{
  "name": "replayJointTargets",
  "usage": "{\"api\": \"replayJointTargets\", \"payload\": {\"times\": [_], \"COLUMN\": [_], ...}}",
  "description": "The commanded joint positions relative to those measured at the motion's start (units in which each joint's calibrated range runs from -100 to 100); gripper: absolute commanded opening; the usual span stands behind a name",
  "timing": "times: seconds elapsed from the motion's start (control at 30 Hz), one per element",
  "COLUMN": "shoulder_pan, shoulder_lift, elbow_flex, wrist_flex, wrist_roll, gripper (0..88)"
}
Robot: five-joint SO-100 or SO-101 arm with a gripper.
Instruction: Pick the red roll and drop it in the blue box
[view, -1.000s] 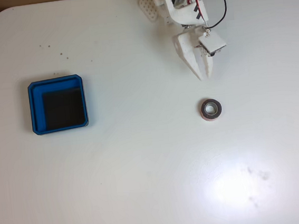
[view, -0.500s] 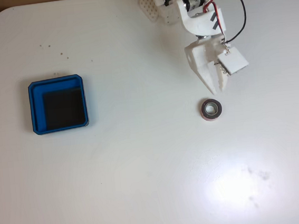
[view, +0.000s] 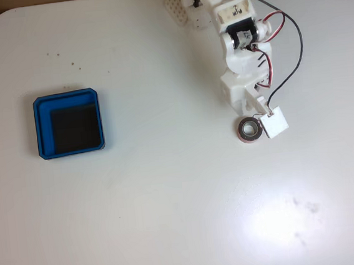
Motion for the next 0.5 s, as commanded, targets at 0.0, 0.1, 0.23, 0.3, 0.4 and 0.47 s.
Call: {"api": "replayJointTargets", "payload": {"times": [0.0,0.1,0.23,0.3,0.4,0.47], "shoulder_pan": [0.66,0.47,0.57,0.57,0.57,0.57], "shoulder_lift": [4.57,7.49,8.16,8.25,8.25,8.25], "elbow_flex": [-6.7,-9.04,-9.66,-9.75,-9.75,-9.75], "wrist_flex": [0.38,0.3,0.13,0.05,0.05,0.05], "wrist_roll": [0.12,0.2,0.2,0.2,0.2,0.2], "gripper": [2.0,2.2,2.3,2.4,3.3,6.3]}}
